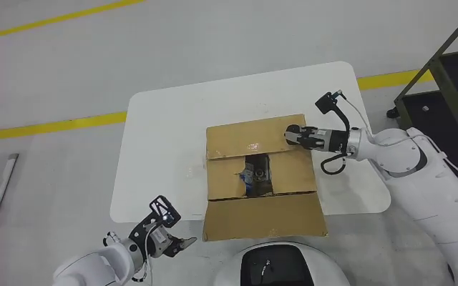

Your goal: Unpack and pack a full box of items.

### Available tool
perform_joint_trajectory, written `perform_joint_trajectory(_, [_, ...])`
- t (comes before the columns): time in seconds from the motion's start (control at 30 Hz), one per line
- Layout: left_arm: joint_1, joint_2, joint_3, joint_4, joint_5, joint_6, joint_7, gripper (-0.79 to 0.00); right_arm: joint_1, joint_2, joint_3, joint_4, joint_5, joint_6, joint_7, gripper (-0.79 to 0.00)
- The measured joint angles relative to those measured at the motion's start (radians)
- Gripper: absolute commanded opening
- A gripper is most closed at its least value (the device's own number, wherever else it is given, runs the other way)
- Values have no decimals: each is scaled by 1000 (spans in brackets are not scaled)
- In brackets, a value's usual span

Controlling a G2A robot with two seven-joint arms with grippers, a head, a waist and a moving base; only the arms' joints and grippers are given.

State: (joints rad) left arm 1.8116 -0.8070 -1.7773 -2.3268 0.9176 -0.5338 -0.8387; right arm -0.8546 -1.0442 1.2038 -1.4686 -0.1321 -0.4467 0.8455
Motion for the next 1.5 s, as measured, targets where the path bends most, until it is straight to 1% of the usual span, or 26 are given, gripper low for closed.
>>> perform_joint_trajectory(0.1, [16,-2,4,-10,1,-1,34,0,1,0,-2,1,0,-1,2,-785])
perform_joint_trajectory(0.27, [-2,-3,44,-12,12,-28,74,0,5,0,-10,5,3,-1,11,-785])
perform_joint_trajectory(0.37, [-27,-4,78,-2,32,-19,85,0,7,0,-16,6,7,-3,16,-785])
perform_joint_trajectory(0.67, [-157,-11,195,37,81,25,114,0,16,1,-21,16,15,-11,27,-785])
perform_joint_trajectory(0.8, [-226,-16,235,53,104,54,134,0,23,2,-22,18,21,-15,31,-785])
perform_joint_trajectory(0.97, [-324,-23,255,72,97,115,148,0,33,2,-16,15,37,-11,27,-785])
perform_joint_trajectory(1.07, [-396,-28,283,109,87,138,151,0,42,3,0,14,59,0,7,-785])
perform_joint_trajectory(1.17, [-479,-35,334,175,109,152,143,0,55,6,24,18,41,18,-20,-785])
perform_joint_trajectory(1.3, [-597,-49,415,268,145,187,156,0,50,13,62,-2,-27,26,-86,-785])
perform_joint_trajectory(1.4, [-659,-59,465,318,150,198,151,0,29,17,83,-42,-95,28,-155,-785])
perform_joint_trajectory(1.5, [-696,-65,500,356,162,191,138,0,-4,15,87,-88,-128,47,-234,-785])
